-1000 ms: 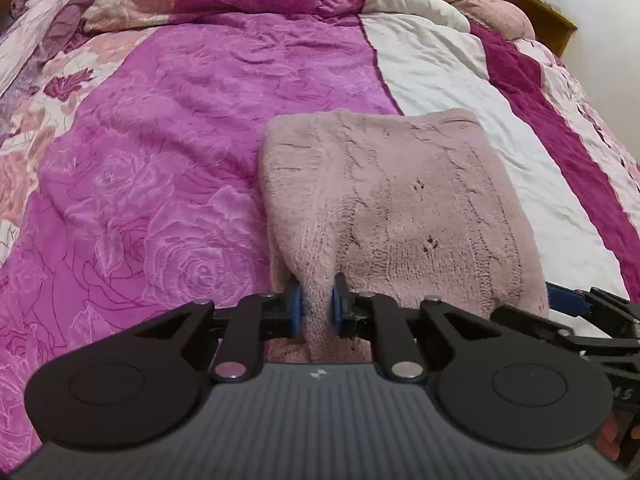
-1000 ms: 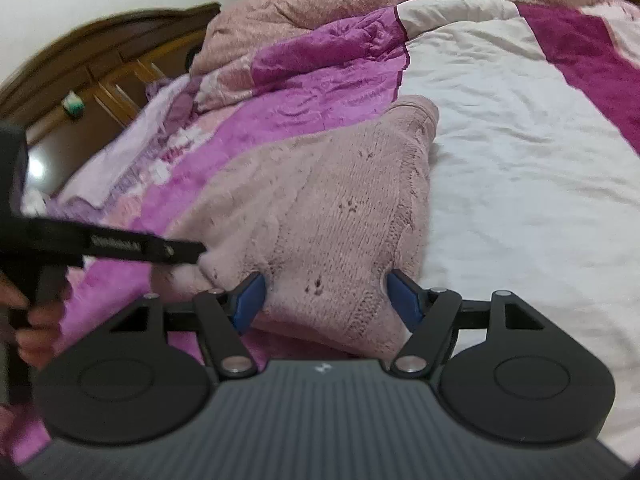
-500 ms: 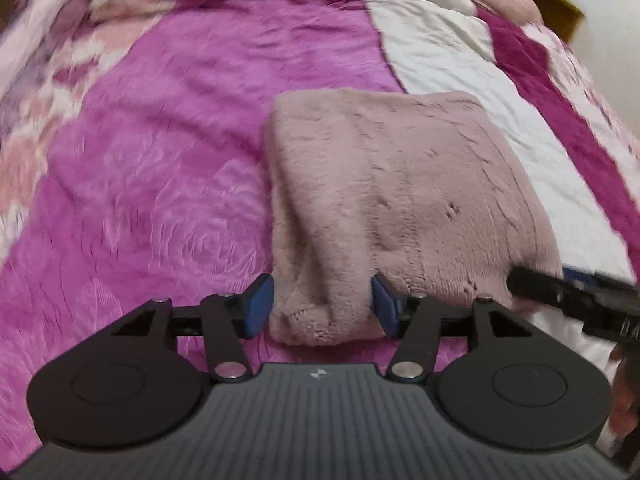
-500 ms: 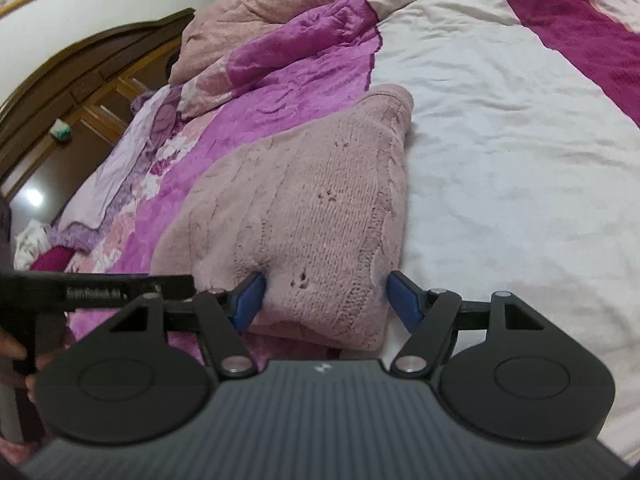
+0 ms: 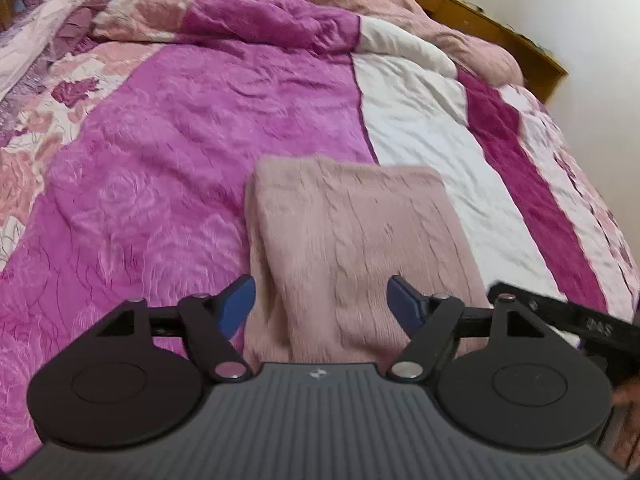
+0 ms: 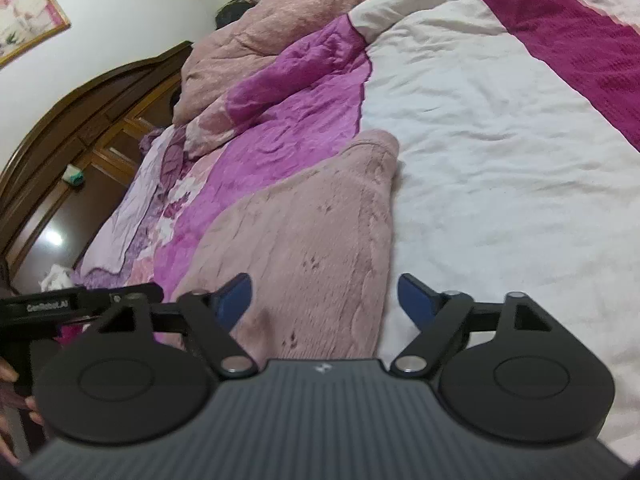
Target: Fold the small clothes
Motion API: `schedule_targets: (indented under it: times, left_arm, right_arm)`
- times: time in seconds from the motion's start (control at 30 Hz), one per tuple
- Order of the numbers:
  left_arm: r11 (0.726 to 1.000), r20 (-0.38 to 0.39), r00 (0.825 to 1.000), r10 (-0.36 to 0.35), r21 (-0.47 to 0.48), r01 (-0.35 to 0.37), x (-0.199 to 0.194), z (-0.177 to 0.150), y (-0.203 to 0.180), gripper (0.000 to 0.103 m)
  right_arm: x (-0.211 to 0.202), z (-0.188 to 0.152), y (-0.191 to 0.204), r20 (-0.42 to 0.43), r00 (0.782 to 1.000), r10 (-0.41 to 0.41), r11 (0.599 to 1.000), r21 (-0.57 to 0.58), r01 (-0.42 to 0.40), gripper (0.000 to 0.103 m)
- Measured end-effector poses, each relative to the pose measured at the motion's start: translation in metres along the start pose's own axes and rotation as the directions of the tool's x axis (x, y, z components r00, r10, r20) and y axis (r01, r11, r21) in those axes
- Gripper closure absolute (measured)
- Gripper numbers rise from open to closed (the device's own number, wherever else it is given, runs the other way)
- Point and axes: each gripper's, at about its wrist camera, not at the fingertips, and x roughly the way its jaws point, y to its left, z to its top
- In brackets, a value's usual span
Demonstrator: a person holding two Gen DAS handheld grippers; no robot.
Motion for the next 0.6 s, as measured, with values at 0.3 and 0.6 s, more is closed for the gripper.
schedule_targets:
  times: [0.3,0.6]
  left_arm:
    - [0.995,-0.063,0.998,0.021,-0.099,-0.028,0.063,0.011,0.010,0.019]
    - [0.988,-0.101,0.995,-0.015,-0.157,-0.001,0.089,-0.001,0.028,0.017]
  right_arm:
    - [0.032,0.004,-0.010,-0.101,0.995,0.017,0.998,0.069,-0.010,0.018]
    - [0.055,-0.003,-0.014,-0.128,0.991,0.049,0.996,0.074,-0.040,0.017]
